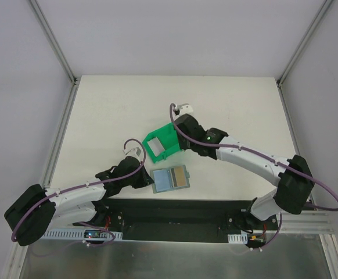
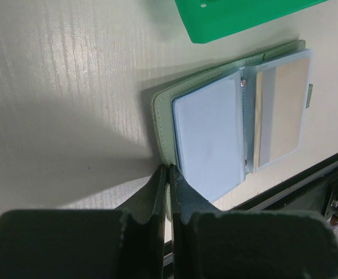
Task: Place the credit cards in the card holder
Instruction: Pick up the credit card from the storage box, then insert the credit card into the card holder.
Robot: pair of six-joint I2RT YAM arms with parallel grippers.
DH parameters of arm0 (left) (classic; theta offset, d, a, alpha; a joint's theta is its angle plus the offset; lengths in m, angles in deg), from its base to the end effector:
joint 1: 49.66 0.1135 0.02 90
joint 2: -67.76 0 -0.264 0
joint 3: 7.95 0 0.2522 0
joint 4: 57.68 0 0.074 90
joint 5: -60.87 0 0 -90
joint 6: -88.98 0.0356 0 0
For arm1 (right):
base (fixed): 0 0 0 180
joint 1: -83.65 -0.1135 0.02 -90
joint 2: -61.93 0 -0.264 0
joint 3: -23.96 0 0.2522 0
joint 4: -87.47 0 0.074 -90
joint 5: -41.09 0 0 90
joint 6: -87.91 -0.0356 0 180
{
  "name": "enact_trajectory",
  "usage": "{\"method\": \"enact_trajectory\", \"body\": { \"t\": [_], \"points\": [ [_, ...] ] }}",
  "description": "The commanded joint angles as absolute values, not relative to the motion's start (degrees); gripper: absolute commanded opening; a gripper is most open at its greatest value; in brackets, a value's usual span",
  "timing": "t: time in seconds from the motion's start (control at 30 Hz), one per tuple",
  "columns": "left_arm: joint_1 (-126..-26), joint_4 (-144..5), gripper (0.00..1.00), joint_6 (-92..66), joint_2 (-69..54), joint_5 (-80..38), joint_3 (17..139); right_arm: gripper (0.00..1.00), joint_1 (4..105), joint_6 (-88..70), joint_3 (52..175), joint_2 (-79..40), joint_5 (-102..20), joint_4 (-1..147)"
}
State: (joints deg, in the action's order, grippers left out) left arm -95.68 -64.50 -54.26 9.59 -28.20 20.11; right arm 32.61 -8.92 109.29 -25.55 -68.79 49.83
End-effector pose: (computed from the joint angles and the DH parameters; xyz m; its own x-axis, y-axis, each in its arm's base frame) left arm 0.1291 -0.1346 0.1454 -0.8333 -0.2900 -0.4706 0.1017 0.7563 -0.6463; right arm 0.2251 0.2591 0.2990 -0.4670 -0.3996 -0.7888 -0.5151 0.8480 -0.1247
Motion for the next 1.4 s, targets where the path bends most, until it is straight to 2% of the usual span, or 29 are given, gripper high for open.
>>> {"method": "enact_trajectory", "body": {
  "t": [0.0, 0.23, 0.37, 0.53, 0.7, 0.77, 0.9, 1.07, 1.2, 1.37],
  "points": [
    [-95.4, -64.9, 0.00, -54.0, 9.1, -29.2, 20.7, 0.01, 27.1, -12.4, 105.7, -19.9, -87.7, 50.2],
    [-95.4, -64.9, 0.00, -54.4, 8.1, -29.2, 21.2, 0.00, 19.0, -19.5, 106.6, -20.9, -103.6, 44.0],
    [-95.4, -64.9, 0.00, -54.5, 8.2, -29.2, 21.4, 0.00, 16.3, -28.2, 110.6, -24.8, -110.5, 34.3],
    [-95.4, -64.8, 0.00, -54.9, 8.5, -29.2, 20.9, 0.00, 14.4, -35.9, 115.0, -28.3, -112.6, 26.4],
    [-95.4, -64.8, 0.00, -55.0, 8.6, -29.2, 20.8, 0.00, 14.1, -35.8, 115.2, -28.5, -111.4, 26.6],
    [-95.4, -64.8, 0.00, -55.1, 8.5, -29.2, 20.8, 0.00, 14.5, -33.3, 114.0, -27.0, -107.6, 30.4],
    [-95.4, -64.8, 0.00, -54.8, 8.4, -29.2, 20.7, 0.00, 16.7, -25.4, 101.9, -18.1, -88.8, 49.7],
    [-95.4, -64.8, 0.00, -55.0, 8.8, -29.2, 19.7, 0.00, 21.7, -27.4, 89.6, -10.0, -67.9, 61.7],
    [-95.4, -64.6, 0.00, -56.0, 9.8, -29.2, 19.2, 0.00, 25.0, -31.1, 80.4, -8.6, -51.4, 73.4],
    [-95.4, -64.3, 0.00, -56.3, 9.9, -29.6, 19.3, 0.01, 25.5, -34.3, 75.9, -10.8, -45.0, 80.2]
  ]
}}
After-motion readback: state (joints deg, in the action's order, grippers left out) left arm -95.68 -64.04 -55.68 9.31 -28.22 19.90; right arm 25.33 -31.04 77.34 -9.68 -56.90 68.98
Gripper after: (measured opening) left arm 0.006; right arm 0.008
